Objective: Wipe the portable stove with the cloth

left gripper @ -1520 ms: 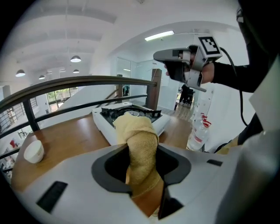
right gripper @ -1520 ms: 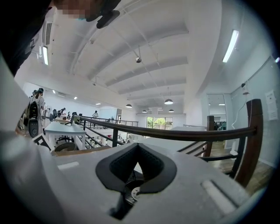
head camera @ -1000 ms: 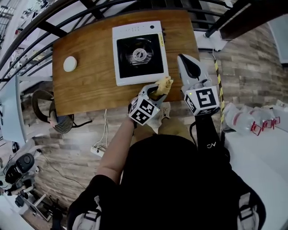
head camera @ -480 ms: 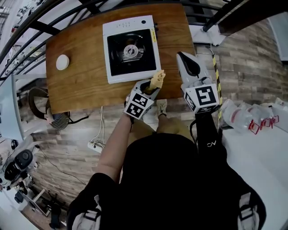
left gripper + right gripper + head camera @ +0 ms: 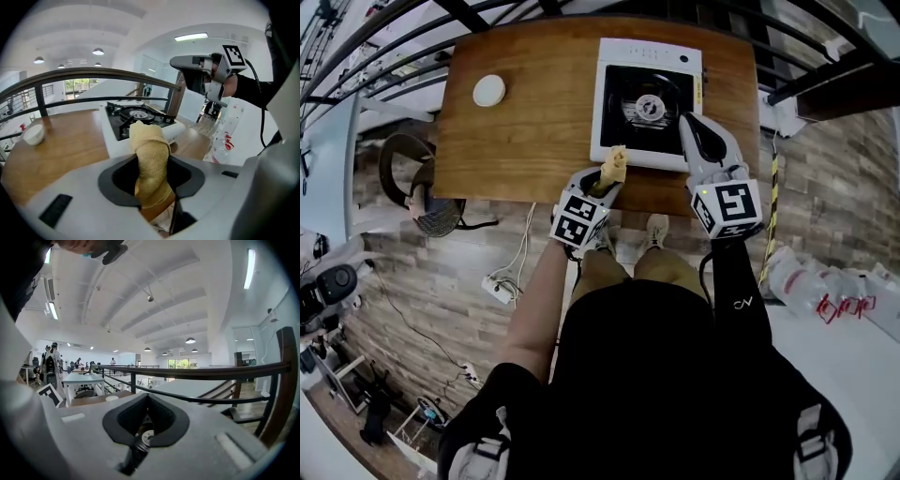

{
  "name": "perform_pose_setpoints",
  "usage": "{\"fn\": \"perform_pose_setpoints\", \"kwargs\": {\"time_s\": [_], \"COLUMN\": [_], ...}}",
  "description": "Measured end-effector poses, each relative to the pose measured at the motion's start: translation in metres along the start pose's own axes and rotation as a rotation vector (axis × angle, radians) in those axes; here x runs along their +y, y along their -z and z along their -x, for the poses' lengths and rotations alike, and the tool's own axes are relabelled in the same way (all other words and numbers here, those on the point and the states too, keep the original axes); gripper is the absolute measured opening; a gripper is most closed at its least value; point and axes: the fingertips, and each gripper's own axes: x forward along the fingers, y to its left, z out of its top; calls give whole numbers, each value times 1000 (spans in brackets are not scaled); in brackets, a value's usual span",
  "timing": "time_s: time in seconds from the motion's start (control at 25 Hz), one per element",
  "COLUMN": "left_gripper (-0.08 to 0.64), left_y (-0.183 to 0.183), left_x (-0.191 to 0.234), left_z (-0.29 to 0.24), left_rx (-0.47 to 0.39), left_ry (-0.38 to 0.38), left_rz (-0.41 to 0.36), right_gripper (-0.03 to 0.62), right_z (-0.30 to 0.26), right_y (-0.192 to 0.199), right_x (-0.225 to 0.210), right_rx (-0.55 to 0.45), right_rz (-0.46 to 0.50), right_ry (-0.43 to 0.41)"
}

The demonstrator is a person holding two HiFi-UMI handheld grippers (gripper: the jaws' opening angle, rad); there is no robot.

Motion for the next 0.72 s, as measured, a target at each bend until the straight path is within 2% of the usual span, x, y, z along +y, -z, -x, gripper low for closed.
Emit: {"fn": "perform_pose_setpoints", "kwargs": {"time_s": [0.16,0.32,0.6,0.72], "left_gripper": [155,155,155,155], "left_y": [21,25,10,-2], "left_x": [46,73,69,70], "left_z": [38,54,64,64], "left_rx": [3,5,-44,-61], "left_ry": [-57,-79,12,36], "left_rz": [10,-50,-134,-139], "right_gripper": [2,2,2,2], "right_z": [-25,-41,-47,-45], "right_y": [-11,-12,-20,-22], "right_x": [40,66,73,68], "right_rx": [-11,1,4,0], "right_rz": [14,27,43,43], "right_ry": [-30,-32,32,61]}}
